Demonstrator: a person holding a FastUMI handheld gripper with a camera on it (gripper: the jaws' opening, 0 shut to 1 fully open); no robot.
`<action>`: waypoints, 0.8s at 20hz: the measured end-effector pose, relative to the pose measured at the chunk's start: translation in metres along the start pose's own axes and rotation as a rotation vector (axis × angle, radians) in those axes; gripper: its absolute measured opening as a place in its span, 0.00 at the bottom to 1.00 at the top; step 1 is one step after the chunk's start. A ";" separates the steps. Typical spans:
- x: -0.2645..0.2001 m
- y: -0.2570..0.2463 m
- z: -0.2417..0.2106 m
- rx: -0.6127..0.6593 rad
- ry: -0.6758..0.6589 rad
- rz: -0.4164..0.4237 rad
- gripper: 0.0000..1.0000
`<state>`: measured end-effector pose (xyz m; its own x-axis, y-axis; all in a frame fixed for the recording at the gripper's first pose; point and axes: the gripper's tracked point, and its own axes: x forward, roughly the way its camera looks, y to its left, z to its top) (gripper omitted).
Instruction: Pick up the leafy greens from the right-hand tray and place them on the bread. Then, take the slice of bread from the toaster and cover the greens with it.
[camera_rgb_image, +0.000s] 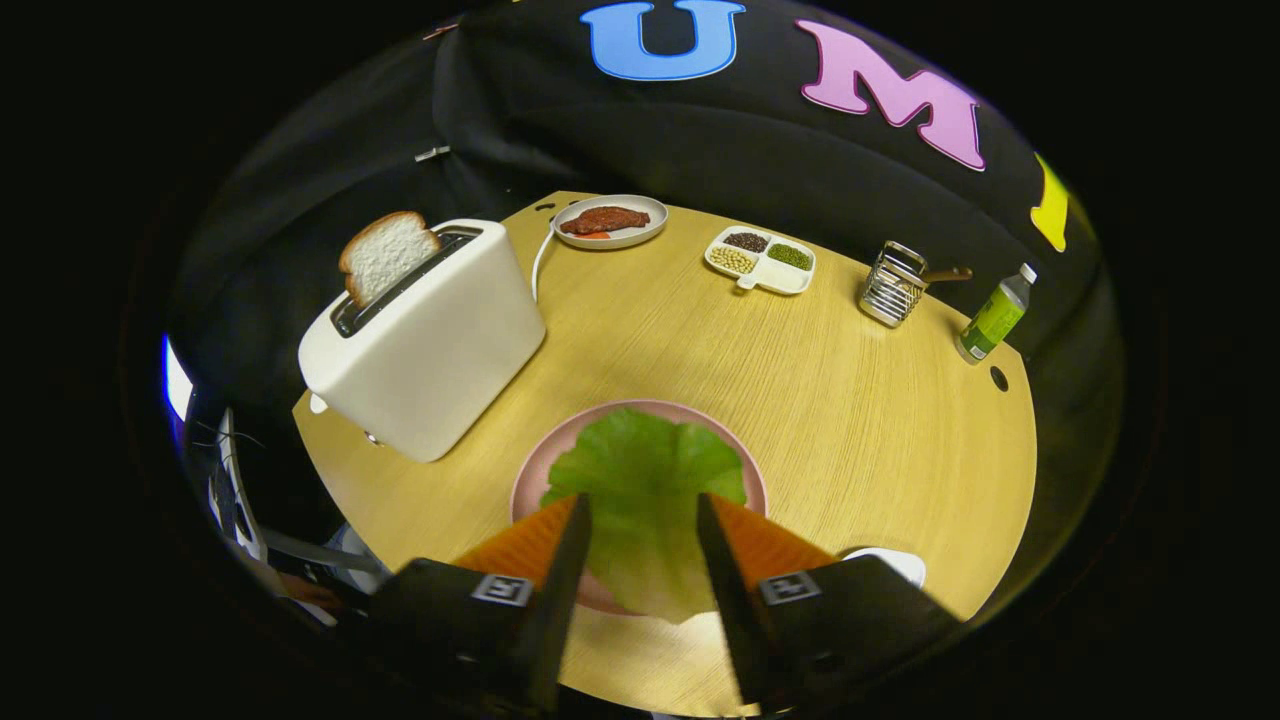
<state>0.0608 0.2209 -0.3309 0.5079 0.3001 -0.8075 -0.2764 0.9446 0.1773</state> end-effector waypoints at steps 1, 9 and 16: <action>0.003 -0.002 0.001 0.000 -0.004 -0.014 1.00; -0.022 0.010 0.027 0.029 -0.077 -0.020 0.99; -0.080 0.074 0.118 -0.008 -0.263 0.062 0.98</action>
<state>0.0959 0.2827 -0.1873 0.6837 0.3831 -0.6211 -0.3199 0.9223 0.2168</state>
